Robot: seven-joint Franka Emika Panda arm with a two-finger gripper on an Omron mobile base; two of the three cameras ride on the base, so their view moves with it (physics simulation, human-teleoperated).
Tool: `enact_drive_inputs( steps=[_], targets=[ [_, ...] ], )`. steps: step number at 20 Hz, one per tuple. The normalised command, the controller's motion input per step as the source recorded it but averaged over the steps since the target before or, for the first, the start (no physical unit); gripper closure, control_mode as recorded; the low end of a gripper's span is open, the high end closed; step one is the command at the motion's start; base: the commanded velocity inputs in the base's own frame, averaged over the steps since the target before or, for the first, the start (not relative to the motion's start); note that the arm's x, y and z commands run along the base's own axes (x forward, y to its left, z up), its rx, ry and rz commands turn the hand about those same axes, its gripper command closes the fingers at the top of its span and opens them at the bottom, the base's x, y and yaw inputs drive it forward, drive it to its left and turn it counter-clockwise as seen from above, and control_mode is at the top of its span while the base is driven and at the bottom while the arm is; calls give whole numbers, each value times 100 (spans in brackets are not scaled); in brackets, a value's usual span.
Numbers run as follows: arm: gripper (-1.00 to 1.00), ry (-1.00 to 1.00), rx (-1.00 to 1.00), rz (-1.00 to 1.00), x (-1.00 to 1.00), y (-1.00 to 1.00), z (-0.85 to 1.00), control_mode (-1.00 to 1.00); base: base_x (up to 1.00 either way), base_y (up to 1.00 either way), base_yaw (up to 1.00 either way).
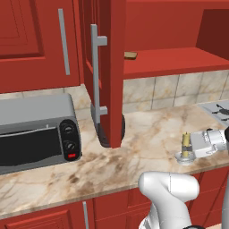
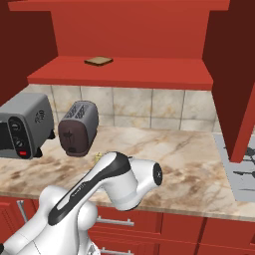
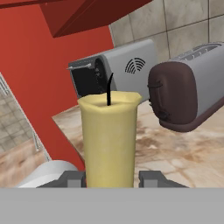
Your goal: Pick the candle and candle from the dining table and place them in the open cabinet. Close the cabinet after placing the objects.
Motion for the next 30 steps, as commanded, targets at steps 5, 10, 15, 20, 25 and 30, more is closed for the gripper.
enact_drive_inputs(
  steps=[5, 10, 15, 20, 25, 30],
  targets=[
    [100, 0, 0, 0, 0, 0, 0, 100, 0, 0, 0],
    [100, 0, 0, 0, 0, 0, 0, 100, 0, 0, 0],
    [100, 0, 0, 0, 0, 0, 0, 100, 0, 0, 0],
    [100, 0, 0, 0, 0, 0, 0, 100, 0, 0, 0],
    [100, 0, 0, 0, 0, 0, 0, 100, 0, 0, 0],
    [100, 0, 0, 0, 0, 0, 0, 100, 0, 0, 0]
  ],
)
